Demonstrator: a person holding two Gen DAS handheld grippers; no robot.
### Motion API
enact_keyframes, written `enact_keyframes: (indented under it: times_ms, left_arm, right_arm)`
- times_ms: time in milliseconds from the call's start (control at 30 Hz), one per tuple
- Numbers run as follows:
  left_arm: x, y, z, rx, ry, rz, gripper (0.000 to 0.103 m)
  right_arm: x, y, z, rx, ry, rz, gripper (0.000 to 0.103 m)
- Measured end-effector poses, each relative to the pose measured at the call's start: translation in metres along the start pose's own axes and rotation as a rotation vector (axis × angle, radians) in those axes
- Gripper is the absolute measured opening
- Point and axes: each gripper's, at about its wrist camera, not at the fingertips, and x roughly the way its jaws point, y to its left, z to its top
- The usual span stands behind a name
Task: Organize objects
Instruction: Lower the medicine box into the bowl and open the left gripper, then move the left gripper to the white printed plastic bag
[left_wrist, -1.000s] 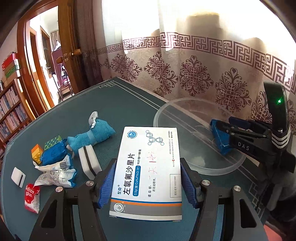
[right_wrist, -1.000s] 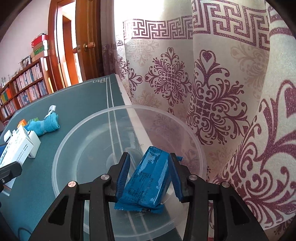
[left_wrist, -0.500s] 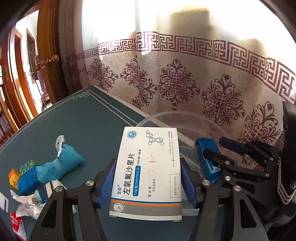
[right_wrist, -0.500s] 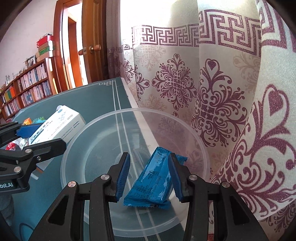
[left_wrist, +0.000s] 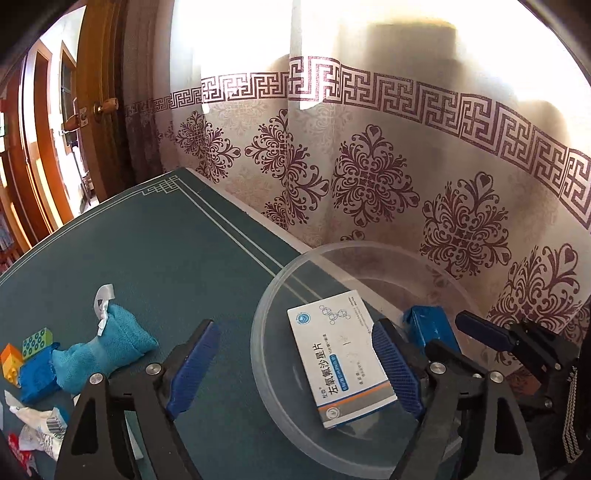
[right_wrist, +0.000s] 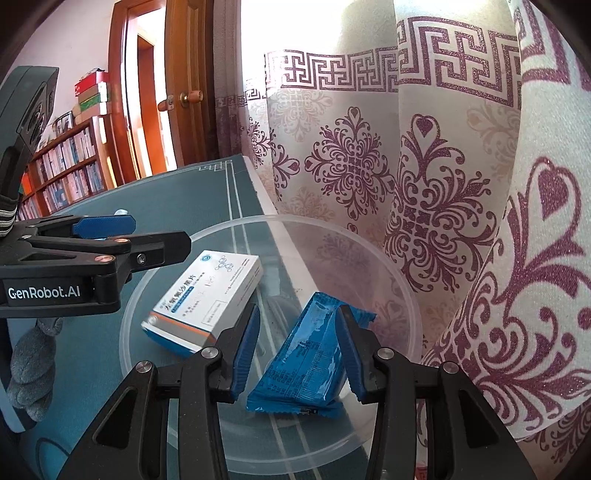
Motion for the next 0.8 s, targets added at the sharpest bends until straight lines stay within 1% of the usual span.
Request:
enact_keyframes:
  times_ms: [167,233,300,400,467,500,533,800]
  left_arm:
    - [0.002,0.006,-0.012,-0.026,0.033,0.022,0.089]
    - [0.0,0.007,-0.016,-0.034,0.036,0.033,0.092]
    - [-0.004,0.008,-0.02,-0.038,0.033,0.05,0.098]
    - [-0.012,0.01,-0.023,-0.046,0.014,0.069,0.103]
    - [-0.018,0.012,-0.026,-0.048,0.003,0.089,0.103]
    - [-0.02,0.013,-0.027,-0.049,0.0,0.096,0.103]
    - [-0.023,0.014,-0.028,-0.05,-0.003,0.102,0.103]
    - [-0.042,0.032,-0.039,-0.092,-0.025,0.152,0.103]
  right_arm:
    - [0.0,0.002,-0.001,-0.009,0.001,0.013,0.044]
    - [-0.002,0.004,-0.001,-0.012,-0.007,0.02,0.044]
    - [-0.003,0.005,-0.001,-0.016,-0.021,0.025,0.044]
    - [-0.007,0.007,-0.001,-0.022,-0.053,0.035,0.045]
    - [-0.01,0.01,-0.001,-0.03,-0.07,0.043,0.053]
    - [-0.011,0.011,-0.001,-0.034,-0.077,0.054,0.062]
    - [-0.012,0.013,-0.002,-0.038,-0.082,0.064,0.067]
    - [-0.021,0.032,-0.005,-0.09,-0.086,0.118,0.067]
